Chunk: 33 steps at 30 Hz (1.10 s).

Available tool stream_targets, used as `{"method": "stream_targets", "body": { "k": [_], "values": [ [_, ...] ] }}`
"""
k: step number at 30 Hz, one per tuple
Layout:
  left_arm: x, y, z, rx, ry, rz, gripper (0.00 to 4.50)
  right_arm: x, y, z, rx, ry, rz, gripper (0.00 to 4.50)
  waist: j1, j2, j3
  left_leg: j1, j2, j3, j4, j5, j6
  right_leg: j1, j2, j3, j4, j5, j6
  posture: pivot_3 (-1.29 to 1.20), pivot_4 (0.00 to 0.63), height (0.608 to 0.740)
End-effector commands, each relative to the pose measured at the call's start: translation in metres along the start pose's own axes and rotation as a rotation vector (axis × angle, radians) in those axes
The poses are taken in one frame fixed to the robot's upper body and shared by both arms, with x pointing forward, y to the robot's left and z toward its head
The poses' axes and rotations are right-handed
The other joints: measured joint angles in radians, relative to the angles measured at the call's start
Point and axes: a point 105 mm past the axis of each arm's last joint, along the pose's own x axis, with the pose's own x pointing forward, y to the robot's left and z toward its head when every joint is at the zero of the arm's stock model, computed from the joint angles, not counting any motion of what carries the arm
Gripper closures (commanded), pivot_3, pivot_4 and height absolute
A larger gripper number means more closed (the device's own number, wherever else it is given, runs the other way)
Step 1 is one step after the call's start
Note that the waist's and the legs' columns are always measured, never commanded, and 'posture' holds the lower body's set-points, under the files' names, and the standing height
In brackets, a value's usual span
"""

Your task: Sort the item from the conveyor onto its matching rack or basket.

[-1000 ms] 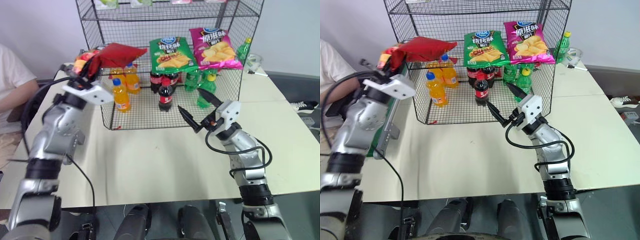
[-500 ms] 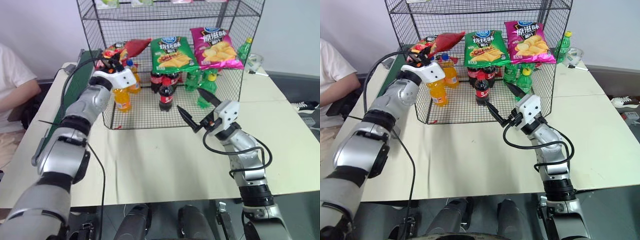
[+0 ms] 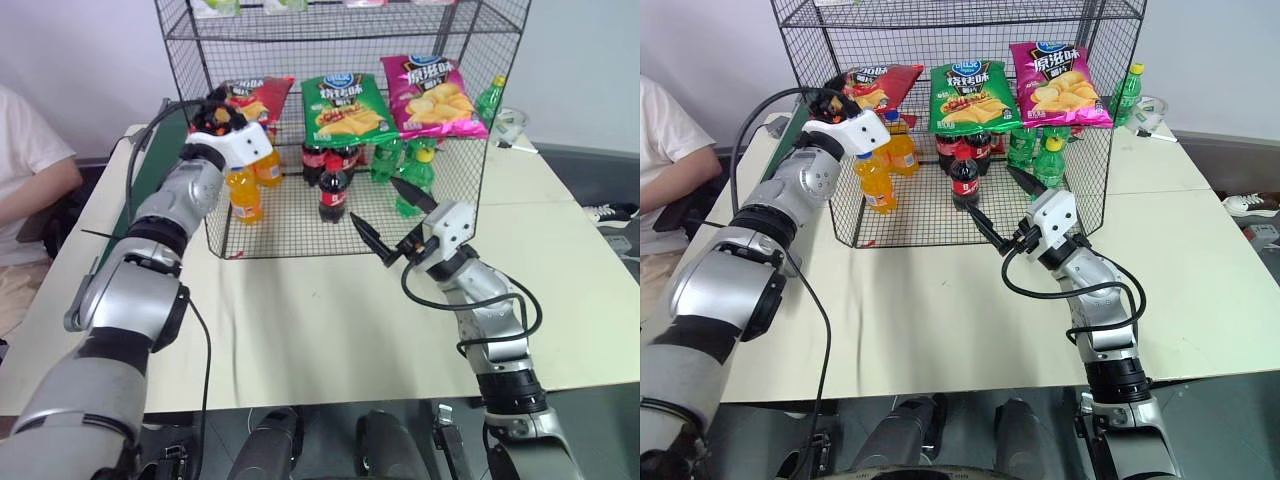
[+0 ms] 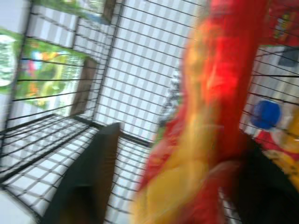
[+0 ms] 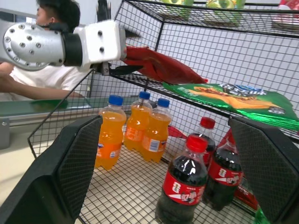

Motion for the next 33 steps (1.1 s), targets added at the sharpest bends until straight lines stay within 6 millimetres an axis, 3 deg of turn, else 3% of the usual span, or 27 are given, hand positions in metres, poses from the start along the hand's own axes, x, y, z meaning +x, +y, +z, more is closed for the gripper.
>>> {"method": "stream_targets", "body": {
  "k": [1, 6, 12, 13, 15, 18, 22, 27, 33],
  "values": [
    [-0.007, 0.001, 0.003, -0.052, -0.065, -0.032, 0.08, 0.002, 0.004, 0.015, -0.018, -0.051, 0.017, 0.0, -0.001, 0.0, 0.0, 0.0, 0.0, 0.0, 0.0, 0.0, 0.0, 0.0, 0.0, 0.0, 0.0, 0.0, 0.0, 0.0, 0.15, 0.74],
    [-0.037, 0.024, 0.016, -0.069, -0.204, 0.003, 0.08, 0.002, 0.005, 0.013, -0.009, -0.043, 0.023, 0.0, -0.01, 0.0, 0.0, 0.0, 0.001, 0.0, -0.001, 0.0, 0.0, -0.002, 0.0, 0.002, 0.0, 0.0, 0.0, 0.0, 0.15, 0.74],
    [-0.076, 0.028, 0.03, -0.086, -0.239, -0.042, 0.08, 0.003, 0.006, 0.012, -0.009, -0.039, 0.041, 0.0, -0.004, 0.0, 0.0, 0.0, 0.001, 0.001, -0.001, 0.0, 0.0, -0.002, 0.0, 0.003, 0.001, 0.0, -0.001, 0.0, 0.15, 0.74],
    [-0.084, 0.028, 0.03, -0.123, -0.239, -0.05, 0.08, 0.003, 0.005, 0.012, -0.01, -0.038, 0.043, 0.0, -0.003, 0.001, 0.0, 0.0, 0.001, 0.0, -0.001, 0.0, 0.0, -0.002, 0.0, 0.003, 0.001, 0.0, -0.001, 0.0, 0.15, 0.74],
    [-0.108, 0.024, 0.028, -0.363, -0.236, -0.113, 0.08, 0.0, 0.0, 0.011, -0.021, -0.029, 0.041, 0.0, -0.005, 0.001, -0.001, 0.0, 0.001, 0.001, -0.001, 0.0, 0.0, -0.002, 0.0, 0.003, 0.001, 0.0, -0.001, 0.0, 0.15, 0.74],
    [-0.145, 0.022, 0.007, -0.82, -0.141, -0.199, 0.08, -0.012, -0.015, 0.01, -0.052, 0.001, 0.036, 0.0, -0.008, 0.002, -0.001, 0.0, 0.002, 0.001, -0.002, 0.0, 0.0, -0.002, 0.0, 0.004, 0.0, 0.0, -0.001, 0.0, 0.15, 0.74],
    [-0.183, 0.016, -0.011, -1.017, -0.041, -0.323, 0.08, -0.036, -0.03, 0.01, -0.077, 0.064, 0.066, 0.0, -0.001, 0.002, 0.0, 0.0, 0.002, 0.001, -0.002, 0.0, 0.0, -0.002, 0.0, 0.004, -0.001, 0.0, -0.002, 0.0, 0.15, 0.74],
    [-0.215, 0.025, -0.041, -1.019, 0.073, -0.381, 0.08, -0.07, -0.044, 0.009, -0.099, 0.166, 0.117, 0.0, 0.005, 0.002, -0.001, 0.001, 0.002, 0.0, -0.001, 0.0, 0.0, 0.001, -0.003, 0.003, -0.002, 0.0, -0.002, 0.0, 0.15, 0.74],
    [-0.232, 0.026, -0.076, -0.943, 0.197, -0.427, 0.08, -0.097, -0.053, 0.008, -0.131, 0.249, 0.123, 0.0, 0.003, 0.002, -0.001, 0.002, 0.002, 0.001, -0.002, 0.0, 0.0, 0.001, -0.004, 0.003, -0.002, -0.002, -0.006, 0.0, 0.15, 0.74]
  ]
}}
